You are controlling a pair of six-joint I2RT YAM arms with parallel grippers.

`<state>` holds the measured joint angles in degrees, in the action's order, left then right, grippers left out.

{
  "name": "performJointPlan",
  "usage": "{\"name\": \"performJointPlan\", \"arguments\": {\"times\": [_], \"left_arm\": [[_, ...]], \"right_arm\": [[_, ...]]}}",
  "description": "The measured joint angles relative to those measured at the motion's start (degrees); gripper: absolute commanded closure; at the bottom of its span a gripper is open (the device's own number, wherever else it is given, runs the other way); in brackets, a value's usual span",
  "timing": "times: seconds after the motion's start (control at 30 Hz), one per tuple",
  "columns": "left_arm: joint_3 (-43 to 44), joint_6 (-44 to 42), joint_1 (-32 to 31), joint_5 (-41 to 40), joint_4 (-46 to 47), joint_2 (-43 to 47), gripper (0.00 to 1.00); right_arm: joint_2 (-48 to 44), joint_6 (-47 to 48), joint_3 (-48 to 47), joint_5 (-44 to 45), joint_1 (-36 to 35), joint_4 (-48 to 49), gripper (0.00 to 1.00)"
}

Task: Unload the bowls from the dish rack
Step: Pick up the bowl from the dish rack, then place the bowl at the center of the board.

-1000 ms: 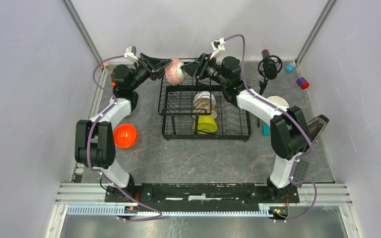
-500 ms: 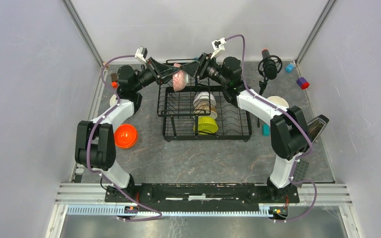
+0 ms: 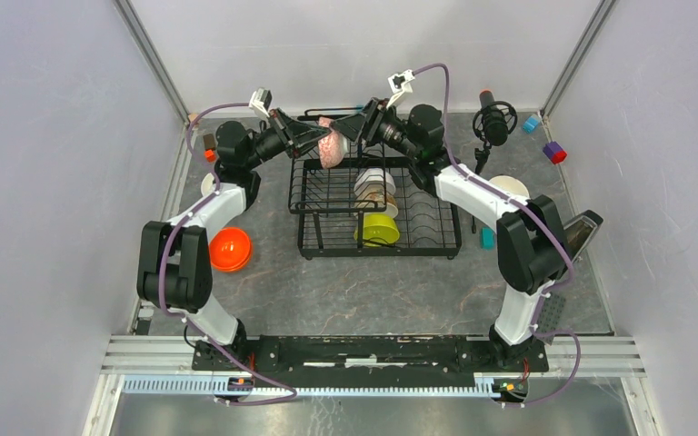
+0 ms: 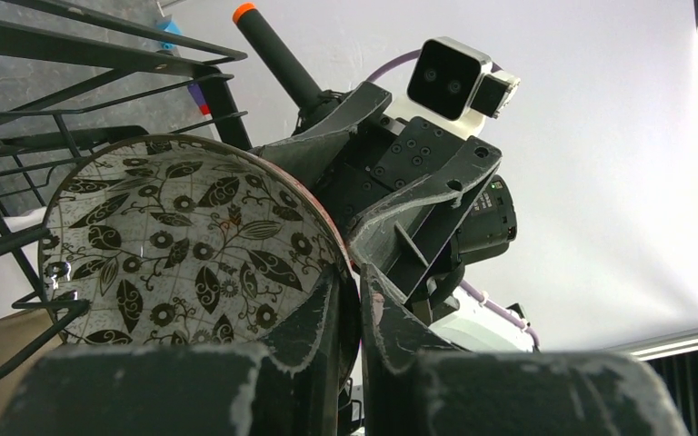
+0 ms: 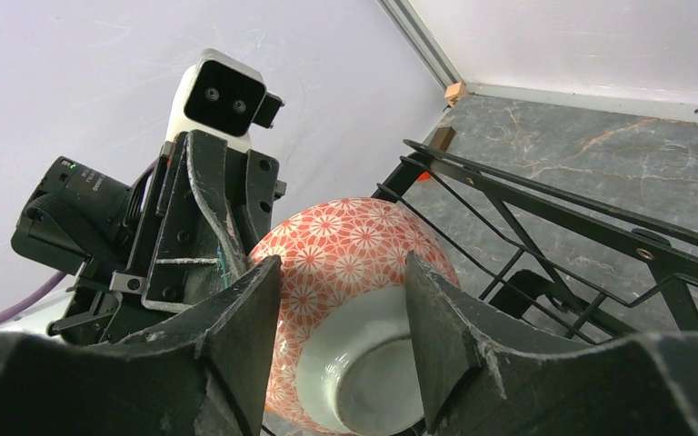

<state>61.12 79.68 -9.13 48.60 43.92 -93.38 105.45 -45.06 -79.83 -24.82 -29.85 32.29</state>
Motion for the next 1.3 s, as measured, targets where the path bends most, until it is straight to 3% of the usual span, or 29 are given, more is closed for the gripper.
{"name": "performJointPlan", "arguments": {"times": [0.37,0.63,0.83,1.0,1.1,1.2,1.3], "left_arm": [[-1.11,0.00,-1.01,-2.58,1.11,2.99,0.98],[-0.85,0.02,-1.03,-5.57,3.48,5.73,0.98],[-1.79,0.02,-1.03,-7.78,3.50,8.39,0.98],[-3.58,-0.72,-1.70,-9.18,-0.72,17.70,0.98],[-2.95,-8.00,-5.55,-11.69,-10.60,27.10,0.98],[-0.15,-18.25,-13.42,-15.98,-22.36,35.17,0.98],[1.05,-26.73,-23.23,-20.57,-29.79,40.94,0.98]], "right_arm": [[-5.22,1.86,0.13,-0.20,0.70,-8.28,0.20],[-13.64,2.25,0.92,-1.29,1.01,-11.61,0.17],[-29.81,0.90,16.59,-0.24,1.27,-3.87,0.18],[-46.88,3.39,24.79,2.21,1.49,-4.11,0.18],[-56.15,7.15,26.95,3.54,1.46,-7.06,0.19],[-64.96,10.64,31.19,6.29,1.46,-10.91,0.21],[-76.28,12.07,41.27,10.75,1.46,-13.66,0.21]]}}
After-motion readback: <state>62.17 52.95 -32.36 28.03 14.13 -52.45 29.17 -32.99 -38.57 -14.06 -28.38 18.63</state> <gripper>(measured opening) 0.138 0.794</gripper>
